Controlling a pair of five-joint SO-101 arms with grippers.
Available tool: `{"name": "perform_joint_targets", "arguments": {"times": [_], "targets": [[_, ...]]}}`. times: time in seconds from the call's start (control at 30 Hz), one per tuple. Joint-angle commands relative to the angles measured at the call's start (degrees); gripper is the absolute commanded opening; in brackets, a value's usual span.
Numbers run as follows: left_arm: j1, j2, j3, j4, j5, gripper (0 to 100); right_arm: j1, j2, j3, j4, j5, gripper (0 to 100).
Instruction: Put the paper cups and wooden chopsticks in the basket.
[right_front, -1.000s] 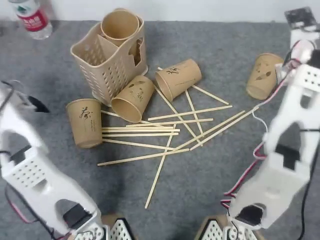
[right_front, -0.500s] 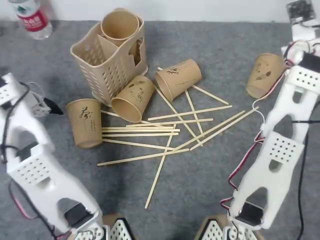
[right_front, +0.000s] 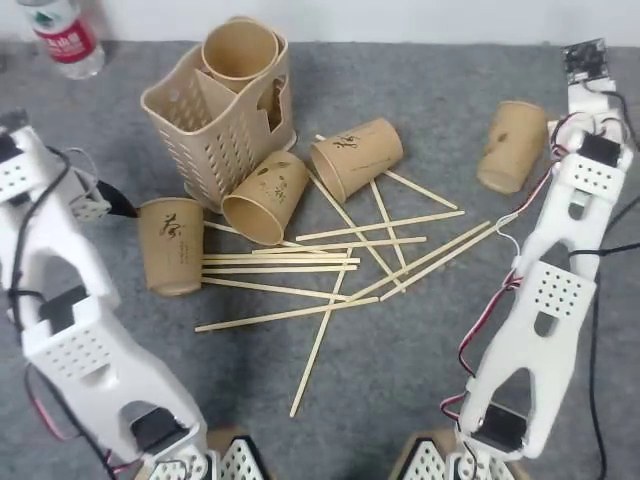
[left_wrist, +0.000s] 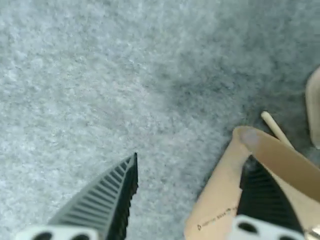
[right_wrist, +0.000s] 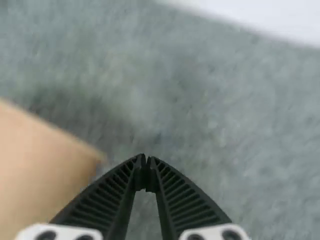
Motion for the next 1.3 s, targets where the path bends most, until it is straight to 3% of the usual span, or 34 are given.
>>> {"name": "perform_joint_targets", "arguments": {"times": [0.0, 0.17, 0.27, 0.33, 0.47, 0.53, 0.67, 0.9, 1.27], "targets": [[1.58, -4.13, -0.31, 1.32, -0.44, 31, -0.22, -3.65, -6.07, 11.74, 1.76, 0.7], [1.58, -4.4, -0.4, 1.32, -0.44, 31, -2.68, -5.67, -12.04, 30.11, 9.41, 0.7], [1.58, -3.87, -0.31, 1.32, -0.44, 31, -3.47, -6.99, -14.51, 33.1, 11.52, 0.7], [1.32, -3.87, 0.57, 1.05, -0.44, 31, -2.51, -9.54, -14.42, 28.79, 9.85, 0.7], [0.09, -4.31, 3.3, -1.05, -0.44, 31, 2.51, -14.37, -13.89, 11.21, -8.26, 0.7], [-0.53, -4.31, 4.7, -2.2, -0.44, 31, 2.86, -13.67, -13.1, 2.86, -13.19, 0.7], [-1.05, -4.31, 6.81, -4.22, -0.53, 31, -2.51, -9.01, -8.18, -9.1, -11.87, 0.7], [-0.18, -4.4, 6.55, -4.04, -0.44, 31, -12.09, -1.8, -6.51, -19.82, -8.62, 0.7], [2.99, -4.4, 8.75, -3.87, -0.44, 31, -16.84, 2.68, -6.42, -20.88, -8.7, 0.7]]}}
